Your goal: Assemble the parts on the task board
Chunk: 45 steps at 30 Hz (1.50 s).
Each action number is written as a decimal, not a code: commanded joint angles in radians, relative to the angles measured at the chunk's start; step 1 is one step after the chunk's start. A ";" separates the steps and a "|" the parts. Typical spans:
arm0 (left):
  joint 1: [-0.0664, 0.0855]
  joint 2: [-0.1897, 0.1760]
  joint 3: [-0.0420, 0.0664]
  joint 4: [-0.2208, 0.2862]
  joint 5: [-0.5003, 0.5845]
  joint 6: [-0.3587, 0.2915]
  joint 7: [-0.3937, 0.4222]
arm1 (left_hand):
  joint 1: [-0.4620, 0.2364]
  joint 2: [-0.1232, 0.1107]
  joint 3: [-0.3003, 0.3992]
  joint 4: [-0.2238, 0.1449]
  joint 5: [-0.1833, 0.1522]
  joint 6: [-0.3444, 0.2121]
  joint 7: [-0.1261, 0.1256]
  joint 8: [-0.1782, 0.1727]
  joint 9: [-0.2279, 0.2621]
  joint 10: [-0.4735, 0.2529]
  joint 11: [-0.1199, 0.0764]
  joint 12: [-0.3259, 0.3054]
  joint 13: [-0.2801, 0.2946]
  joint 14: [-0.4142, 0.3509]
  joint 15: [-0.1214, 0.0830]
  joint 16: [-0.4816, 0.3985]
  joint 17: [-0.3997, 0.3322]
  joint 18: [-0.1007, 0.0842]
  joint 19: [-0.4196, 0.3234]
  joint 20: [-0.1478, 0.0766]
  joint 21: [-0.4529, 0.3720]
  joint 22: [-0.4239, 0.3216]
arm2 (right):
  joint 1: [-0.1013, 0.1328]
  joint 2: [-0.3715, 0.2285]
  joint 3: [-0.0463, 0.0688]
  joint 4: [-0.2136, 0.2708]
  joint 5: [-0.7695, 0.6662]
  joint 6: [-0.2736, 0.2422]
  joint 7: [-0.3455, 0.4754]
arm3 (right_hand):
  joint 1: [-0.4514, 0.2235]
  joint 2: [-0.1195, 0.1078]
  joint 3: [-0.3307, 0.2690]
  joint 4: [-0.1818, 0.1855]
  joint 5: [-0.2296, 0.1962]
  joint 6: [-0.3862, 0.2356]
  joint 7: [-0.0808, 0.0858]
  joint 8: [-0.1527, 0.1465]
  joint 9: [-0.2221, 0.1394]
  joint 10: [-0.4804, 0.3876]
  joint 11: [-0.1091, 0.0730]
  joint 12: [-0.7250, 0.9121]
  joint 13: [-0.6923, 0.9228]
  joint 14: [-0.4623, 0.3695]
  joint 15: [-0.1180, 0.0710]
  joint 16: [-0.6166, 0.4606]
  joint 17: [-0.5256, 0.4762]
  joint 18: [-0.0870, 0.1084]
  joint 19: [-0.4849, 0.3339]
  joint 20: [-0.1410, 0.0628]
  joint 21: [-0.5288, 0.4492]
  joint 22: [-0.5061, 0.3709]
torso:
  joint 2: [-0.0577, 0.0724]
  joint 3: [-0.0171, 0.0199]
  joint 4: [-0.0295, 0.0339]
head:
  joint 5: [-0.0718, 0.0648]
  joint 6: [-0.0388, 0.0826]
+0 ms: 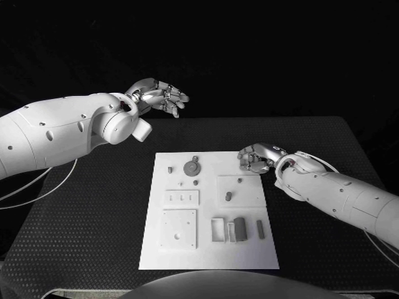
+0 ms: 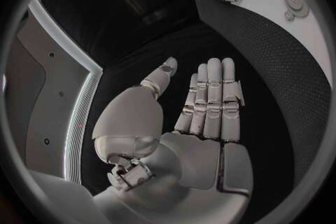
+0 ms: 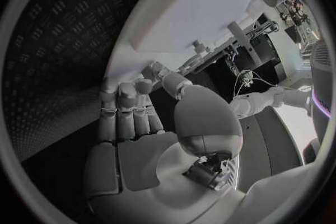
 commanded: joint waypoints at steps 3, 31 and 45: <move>0.001 0.002 0.001 0.001 -0.003 0.006 0.005 | -0.001 0.000 -0.005 -0.002 -0.007 0.002 0.006 -0.007 -0.002 -0.008 0.001 -0.005 0.003 -0.007 0.001 0.005 0.001 0.009 0.000 -0.001 -0.006 0.002 | -0.005 -0.003 -0.003 -0.002 -0.007 0.029 -0.018 | 0.000 0.010 0.000 -0.006 0.002 0.052 0.041 0.008 0.002 -0.006 0.001 0.007 -0.002 -0.005 -0.002 -0.005 0.000 0.046 -0.007 0.000 -0.001 0.012 | 0.000 0.0000 -0.0004 | -0.002 -0.002; 0.001 0.001 0.001 -0.003 -0.002 0.009 0.004 | 0.000 0.000 -0.005 -0.002 -0.007 0.001 0.007 -0.009 -0.002 -0.009 0.002 -0.006 0.007 -0.008 0.001 0.006 0.001 0.009 0.000 -0.001 -0.007 0.003 | -0.005 -0.008 -0.003 0.010 -0.006 0.027 -0.017 | -0.005 0.015 0.000 -0.009 0.002 0.079 0.039 0.020 0.004 -0.007 0.000 0.011 -0.009 -0.005 -0.003 -0.005 -0.001 0.046 -0.007 0.001 -0.001 0.011 | 0.001 0.0004 -0.0002 | -0.001 -0.009; 0.001 -0.001 0.000 -0.003 -0.002 0.006 -0.004 | -0.004 0.000 -0.006 -0.001 -0.007 0.016 0.002 -0.002 0.002 -0.011 0.002 -0.009 0.014 -0.009 0.001 0.007 0.001 0.009 0.000 0.000 -0.009 0.005 | -0.004 -0.014 -0.003 0.010 -0.009 0.019 -0.019 | -0.010 0.031 0.002 -0.010 0.002 0.135 0.021 0.053 0.024 -0.004 -0.017 0.013 -0.015 -0.003 -0.019 -0.004 -0.001 0.046 -0.007 0.001 0.001 0.012 | 0.000 0.0004 0.0000 | -0.001 -0.010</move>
